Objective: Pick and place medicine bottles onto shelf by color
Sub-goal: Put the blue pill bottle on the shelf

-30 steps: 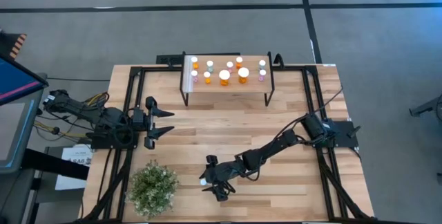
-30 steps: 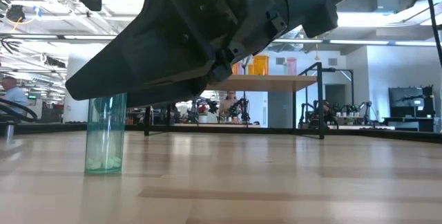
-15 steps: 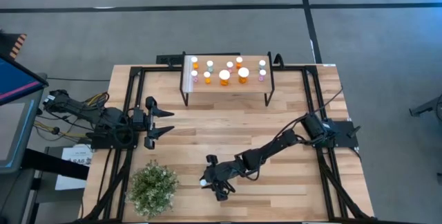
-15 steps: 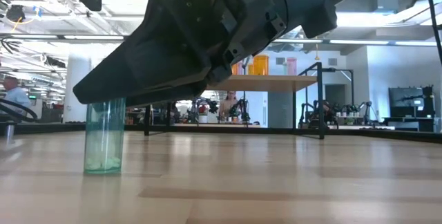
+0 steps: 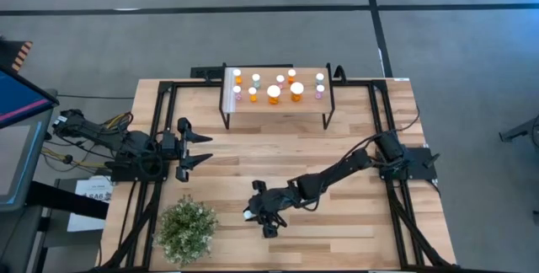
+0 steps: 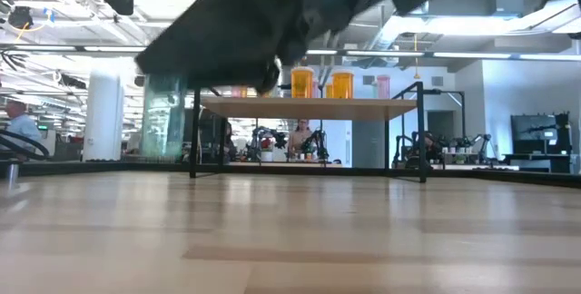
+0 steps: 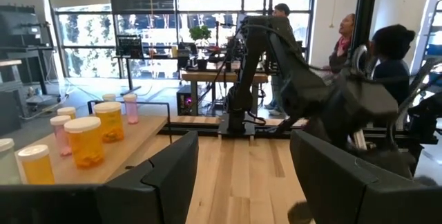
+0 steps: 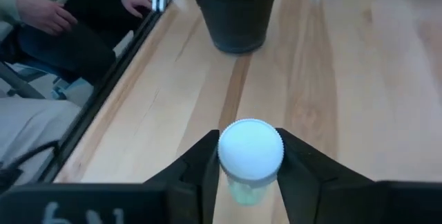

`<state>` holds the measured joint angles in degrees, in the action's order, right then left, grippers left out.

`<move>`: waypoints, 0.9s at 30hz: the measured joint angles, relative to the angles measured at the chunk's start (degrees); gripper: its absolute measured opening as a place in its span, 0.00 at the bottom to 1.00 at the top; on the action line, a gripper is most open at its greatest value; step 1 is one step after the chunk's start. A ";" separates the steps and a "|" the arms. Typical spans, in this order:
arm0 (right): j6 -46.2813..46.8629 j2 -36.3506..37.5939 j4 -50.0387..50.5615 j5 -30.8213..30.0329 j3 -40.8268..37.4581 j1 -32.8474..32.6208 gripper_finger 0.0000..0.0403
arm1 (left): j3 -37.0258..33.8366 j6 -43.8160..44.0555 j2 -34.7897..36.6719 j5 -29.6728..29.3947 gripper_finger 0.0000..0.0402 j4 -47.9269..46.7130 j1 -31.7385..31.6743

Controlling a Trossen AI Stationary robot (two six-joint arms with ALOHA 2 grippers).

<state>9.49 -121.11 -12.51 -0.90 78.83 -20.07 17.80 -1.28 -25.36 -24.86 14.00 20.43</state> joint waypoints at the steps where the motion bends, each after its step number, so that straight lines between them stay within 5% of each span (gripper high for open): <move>1: -0.46 0.79 0.61 0.02 0.00 0.04 0.35 | 0.00 0.00 0.02 0.00 0.55 0.01 0.00; 15: -6.57 12.16 11.06 0.81 -1.78 3.89 0.35 | 0.02 0.24 0.00 0.00 0.55 0.00 0.00; 27: -7.08 31.26 12.55 0.78 -15.61 14.94 0.35 | 0.02 0.19 0.01 0.00 0.55 -0.04 0.00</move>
<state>2.42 -89.85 0.04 -0.12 63.22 -5.13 17.82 -1.09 -25.35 -24.86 13.96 20.43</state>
